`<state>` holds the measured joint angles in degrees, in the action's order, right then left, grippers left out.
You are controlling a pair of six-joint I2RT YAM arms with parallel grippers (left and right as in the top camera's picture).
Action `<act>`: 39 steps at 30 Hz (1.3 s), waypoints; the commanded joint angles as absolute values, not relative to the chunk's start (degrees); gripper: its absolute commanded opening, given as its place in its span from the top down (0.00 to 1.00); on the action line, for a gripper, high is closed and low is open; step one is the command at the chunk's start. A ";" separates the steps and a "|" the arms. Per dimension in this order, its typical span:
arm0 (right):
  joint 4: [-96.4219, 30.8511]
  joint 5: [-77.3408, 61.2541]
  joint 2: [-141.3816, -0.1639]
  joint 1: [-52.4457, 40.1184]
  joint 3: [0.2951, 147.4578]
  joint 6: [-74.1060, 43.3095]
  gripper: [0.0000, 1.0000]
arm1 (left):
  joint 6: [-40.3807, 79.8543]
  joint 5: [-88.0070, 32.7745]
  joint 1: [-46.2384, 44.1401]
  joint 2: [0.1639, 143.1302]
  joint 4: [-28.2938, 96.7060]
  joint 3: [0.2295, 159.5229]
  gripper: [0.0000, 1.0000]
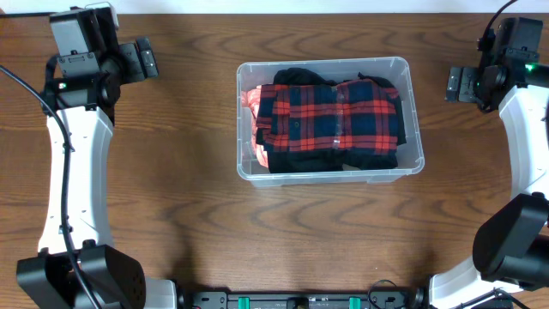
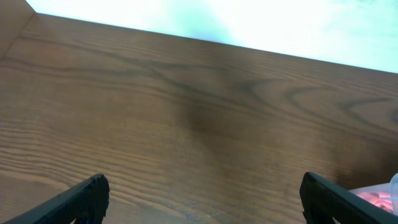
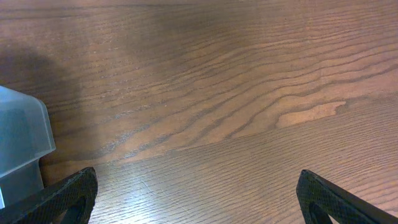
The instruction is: Pack container
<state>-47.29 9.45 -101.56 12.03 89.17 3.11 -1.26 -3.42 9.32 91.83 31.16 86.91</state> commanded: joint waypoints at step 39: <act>-50.59 10.94 -76.93 -23.97 88.27 6.07 0.01 | -0.73 -3.16 9.58 91.68 31.29 87.61 0.02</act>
